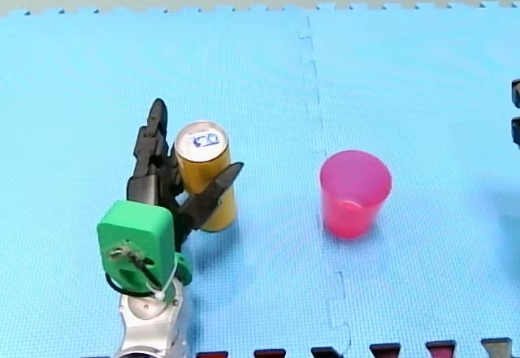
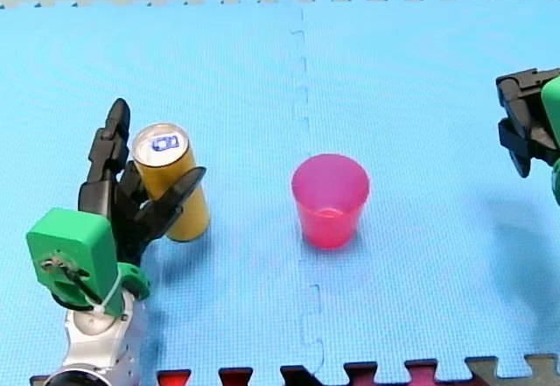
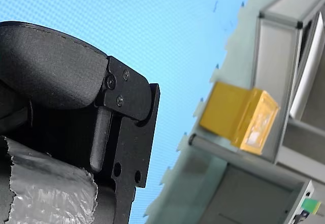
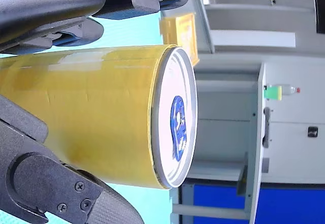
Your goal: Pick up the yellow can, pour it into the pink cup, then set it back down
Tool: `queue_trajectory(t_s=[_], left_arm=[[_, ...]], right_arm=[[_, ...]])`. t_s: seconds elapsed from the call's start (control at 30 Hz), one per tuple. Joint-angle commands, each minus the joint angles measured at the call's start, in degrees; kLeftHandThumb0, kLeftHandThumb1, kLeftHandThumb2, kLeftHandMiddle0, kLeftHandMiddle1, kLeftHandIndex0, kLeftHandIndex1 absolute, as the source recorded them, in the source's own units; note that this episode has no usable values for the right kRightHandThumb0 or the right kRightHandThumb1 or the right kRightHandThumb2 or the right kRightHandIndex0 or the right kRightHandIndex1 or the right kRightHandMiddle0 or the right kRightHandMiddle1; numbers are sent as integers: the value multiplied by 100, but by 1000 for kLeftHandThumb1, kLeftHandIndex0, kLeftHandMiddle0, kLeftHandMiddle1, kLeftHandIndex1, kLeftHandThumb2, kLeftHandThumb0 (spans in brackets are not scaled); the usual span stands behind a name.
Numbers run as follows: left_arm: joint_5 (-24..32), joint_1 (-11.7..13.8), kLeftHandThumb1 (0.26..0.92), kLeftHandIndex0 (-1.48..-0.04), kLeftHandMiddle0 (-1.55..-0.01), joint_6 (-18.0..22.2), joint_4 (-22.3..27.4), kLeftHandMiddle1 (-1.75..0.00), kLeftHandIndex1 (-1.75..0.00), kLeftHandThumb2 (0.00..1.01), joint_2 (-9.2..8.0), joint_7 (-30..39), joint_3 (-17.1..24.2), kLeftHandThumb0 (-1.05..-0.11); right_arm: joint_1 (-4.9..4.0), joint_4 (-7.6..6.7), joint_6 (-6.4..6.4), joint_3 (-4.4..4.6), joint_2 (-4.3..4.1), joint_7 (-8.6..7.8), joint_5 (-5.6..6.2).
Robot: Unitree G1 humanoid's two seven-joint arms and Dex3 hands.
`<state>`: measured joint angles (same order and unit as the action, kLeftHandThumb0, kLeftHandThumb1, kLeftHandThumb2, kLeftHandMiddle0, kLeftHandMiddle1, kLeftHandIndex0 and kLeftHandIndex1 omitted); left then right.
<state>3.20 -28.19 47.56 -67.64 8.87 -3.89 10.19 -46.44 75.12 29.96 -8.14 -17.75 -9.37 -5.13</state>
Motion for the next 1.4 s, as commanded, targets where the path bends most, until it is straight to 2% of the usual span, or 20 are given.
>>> queue_trajectory(t_s=[0.0,0.2,0.4,0.67,0.87,1.2,1.37], left_arm=[[-7,18,625,-154,-233,-18,26,-1,0,1,-28,35,-10,-521],[21,29,623,-154,-204,-88,52,0,0,0,-66,206,-15,-560],[-212,63,617,-155,-197,-65,84,0,0,0,-182,94,-160,-599],[-308,48,616,-151,-182,-87,45,0,0,1,-279,91,-225,-656],[-323,59,618,-153,-185,-260,92,-2,-1,1,-331,114,-272,-680],[-180,74,631,-159,-203,-545,157,-8,-3,4,-385,448,-241,-671],[173,73,645,-163,-213,-712,189,-10,-3,7,-327,886,-62,-652]], right_arm=[[-23,-3,-14,15,-16,16,-11],[-47,1,-50,55,-29,8,-46],[-64,1,-79,75,-17,23,-61],[-64,6,-91,74,-6,27,-52],[-60,5,-88,67,-6,28,-45],[-42,2,-48,64,-9,54,-46],[-33,8,-6,43,-17,49,-31]])
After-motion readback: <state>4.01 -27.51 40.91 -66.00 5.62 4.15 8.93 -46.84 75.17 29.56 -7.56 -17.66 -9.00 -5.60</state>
